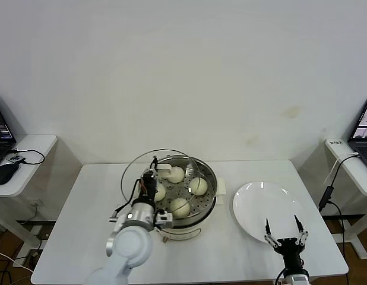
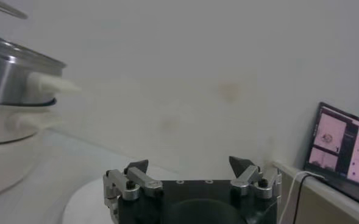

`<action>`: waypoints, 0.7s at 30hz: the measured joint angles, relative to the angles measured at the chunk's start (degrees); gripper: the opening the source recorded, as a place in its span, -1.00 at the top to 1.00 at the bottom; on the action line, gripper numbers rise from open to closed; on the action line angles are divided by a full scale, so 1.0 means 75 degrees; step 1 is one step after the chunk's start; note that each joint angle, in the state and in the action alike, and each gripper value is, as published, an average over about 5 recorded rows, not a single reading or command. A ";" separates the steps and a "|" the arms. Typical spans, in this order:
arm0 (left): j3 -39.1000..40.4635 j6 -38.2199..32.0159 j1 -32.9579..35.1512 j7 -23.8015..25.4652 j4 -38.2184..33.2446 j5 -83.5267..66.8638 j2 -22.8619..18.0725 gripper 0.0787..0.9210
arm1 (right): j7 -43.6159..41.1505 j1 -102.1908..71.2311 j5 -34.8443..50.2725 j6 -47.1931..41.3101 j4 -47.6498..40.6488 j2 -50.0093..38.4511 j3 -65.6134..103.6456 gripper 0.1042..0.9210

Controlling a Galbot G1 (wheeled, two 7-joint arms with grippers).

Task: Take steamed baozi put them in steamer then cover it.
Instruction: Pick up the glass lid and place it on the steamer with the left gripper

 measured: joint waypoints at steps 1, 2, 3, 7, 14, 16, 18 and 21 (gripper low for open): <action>0.0039 -0.0001 -0.0009 0.0021 0.0046 0.0084 -0.0091 0.86 | 0.0002 -0.0004 -0.0018 0.0011 -0.0010 0.0009 -0.0018 -0.76; 0.0077 -0.0002 -0.0021 0.0040 0.0093 0.0165 -0.0181 0.86 | 0.0004 -0.0007 -0.0037 0.0021 -0.0019 0.0018 -0.0038 -0.76; 0.0114 -0.0003 -0.0035 0.0056 0.0138 0.0238 -0.0266 0.86 | 0.0006 -0.0009 -0.0054 0.0030 -0.0030 0.0027 -0.0057 -0.76; 0.0238 -0.0008 -0.0122 0.0099 0.0308 0.0467 -0.0572 0.86 | 0.0010 -0.0015 -0.0110 0.0064 -0.0079 0.0057 -0.0120 -0.76; 0.0343 -0.0014 -0.0135 0.0156 0.0505 0.0747 -0.0907 0.86 | 0.0018 -0.0048 -0.0154 0.0118 -0.0117 0.0051 -0.0141 -0.76; 0.0356 -0.0015 -0.0111 0.0167 0.0528 0.0809 -0.0964 0.86 | 0.0019 -0.0042 -0.0162 0.0122 -0.0130 0.0050 -0.0154 -0.76; 0.0374 -0.0017 -0.0079 0.0173 0.0550 0.0868 -0.1026 0.86 | 0.0019 -0.0033 -0.0169 0.0127 -0.0146 0.0046 -0.0176 -0.76; 0.0404 -0.0029 -0.0030 0.0177 0.0584 0.0955 -0.1123 0.86 | 0.0019 -0.0019 -0.0178 0.0135 -0.0172 0.0038 -0.0209 -0.76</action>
